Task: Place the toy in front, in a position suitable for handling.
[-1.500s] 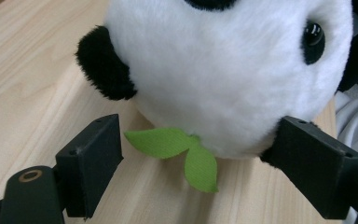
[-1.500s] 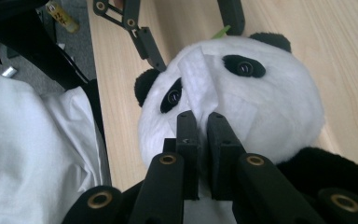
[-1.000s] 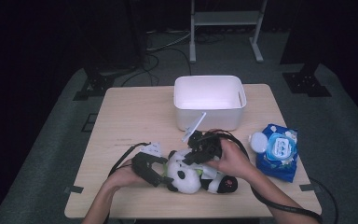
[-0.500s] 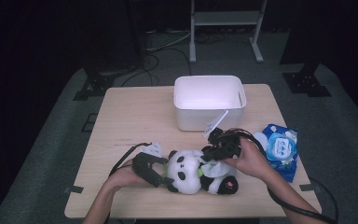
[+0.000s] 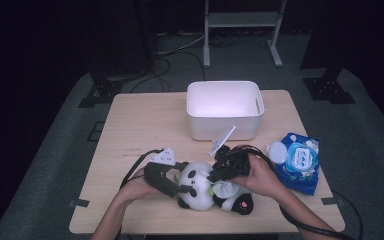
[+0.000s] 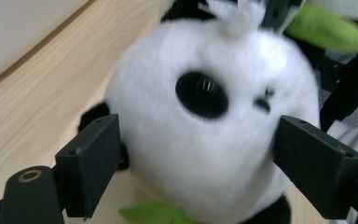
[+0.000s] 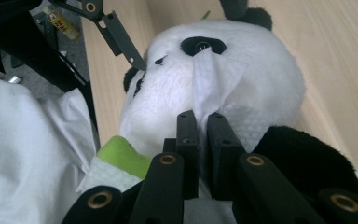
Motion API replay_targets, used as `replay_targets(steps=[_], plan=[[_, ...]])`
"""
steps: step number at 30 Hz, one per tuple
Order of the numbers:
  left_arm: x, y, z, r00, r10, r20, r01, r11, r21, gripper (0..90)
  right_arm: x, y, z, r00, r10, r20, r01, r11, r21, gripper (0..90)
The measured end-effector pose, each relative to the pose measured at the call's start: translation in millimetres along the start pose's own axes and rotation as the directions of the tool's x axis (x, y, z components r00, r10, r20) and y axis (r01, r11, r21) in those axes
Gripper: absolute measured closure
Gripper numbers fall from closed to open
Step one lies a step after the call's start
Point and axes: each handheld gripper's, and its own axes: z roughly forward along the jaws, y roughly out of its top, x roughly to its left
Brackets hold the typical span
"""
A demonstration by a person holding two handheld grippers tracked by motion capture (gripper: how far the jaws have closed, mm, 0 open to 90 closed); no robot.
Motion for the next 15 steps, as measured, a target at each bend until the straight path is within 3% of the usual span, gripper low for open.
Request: replay_targets(steps=[7, 13, 15], plan=[[-1.8, -0.3, 3.6, 0.9999, 0.003, 0.014, -0.003, 0.9999, 0.016, 17.7, -1.2, 10.1, -1.5, 1.0000, -0.006, -0.003, 0.006, 1.000, -0.020, 84.1], [-1.9, -3.6, 4.1, 1.0000, 0.001, 0.006, -0.002, 0.9992, 0.040, 17.8, -9.4, 23.4, 1.3, 0.9995, -0.013, 0.029, 0.014, 1.000, -0.013, 84.0], [-1.7, -4.1, 4.2, 1.0000, 0.002, 0.006, -0.002, 0.9992, 0.040, 17.8, -16.3, 23.0, -0.8, 0.9981, -0.005, 0.062, 0.005, 1.000, 0.002, 84.1]])
